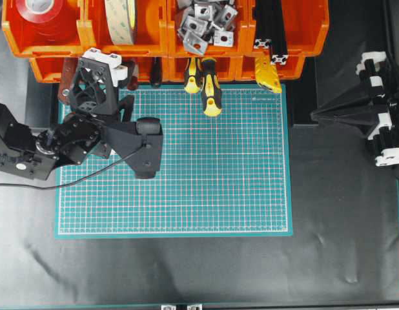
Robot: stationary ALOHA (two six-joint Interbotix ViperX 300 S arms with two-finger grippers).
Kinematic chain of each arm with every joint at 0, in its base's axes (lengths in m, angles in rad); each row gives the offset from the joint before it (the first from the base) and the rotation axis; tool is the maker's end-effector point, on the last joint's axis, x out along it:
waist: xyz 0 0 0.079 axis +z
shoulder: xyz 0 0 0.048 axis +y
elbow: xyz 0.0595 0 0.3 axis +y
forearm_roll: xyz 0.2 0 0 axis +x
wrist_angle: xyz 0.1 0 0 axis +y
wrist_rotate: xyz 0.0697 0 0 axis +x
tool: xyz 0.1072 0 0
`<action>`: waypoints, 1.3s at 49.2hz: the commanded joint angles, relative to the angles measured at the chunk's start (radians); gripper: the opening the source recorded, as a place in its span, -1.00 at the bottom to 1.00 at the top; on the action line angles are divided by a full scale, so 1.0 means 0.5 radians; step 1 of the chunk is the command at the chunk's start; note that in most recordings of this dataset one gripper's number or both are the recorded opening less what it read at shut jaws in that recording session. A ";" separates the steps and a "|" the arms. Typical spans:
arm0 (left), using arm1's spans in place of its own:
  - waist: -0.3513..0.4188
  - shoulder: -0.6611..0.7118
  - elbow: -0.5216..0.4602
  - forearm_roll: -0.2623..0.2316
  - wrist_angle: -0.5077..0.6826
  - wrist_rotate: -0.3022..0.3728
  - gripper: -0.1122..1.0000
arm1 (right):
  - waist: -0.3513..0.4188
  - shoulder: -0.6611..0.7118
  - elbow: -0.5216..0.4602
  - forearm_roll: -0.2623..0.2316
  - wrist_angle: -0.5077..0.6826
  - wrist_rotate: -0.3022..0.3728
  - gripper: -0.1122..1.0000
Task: Pick red screwdriver from container rack with left arm.
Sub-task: 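Lower the open left gripper onto the red screwdriver cap and close, then pull the red screwdriver out of the rack with the left gripper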
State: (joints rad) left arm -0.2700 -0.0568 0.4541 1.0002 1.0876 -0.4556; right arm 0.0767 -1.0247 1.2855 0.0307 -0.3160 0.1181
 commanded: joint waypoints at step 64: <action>-0.954 -0.166 -0.623 0.006 0.316 0.279 -0.33 | 0.006 -0.150 -0.089 0.009 0.031 0.009 -0.80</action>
State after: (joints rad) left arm -0.6857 -0.1365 0.1825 0.9986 1.2410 -0.3145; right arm 0.0798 -1.0953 1.2809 0.0337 -0.3160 0.1212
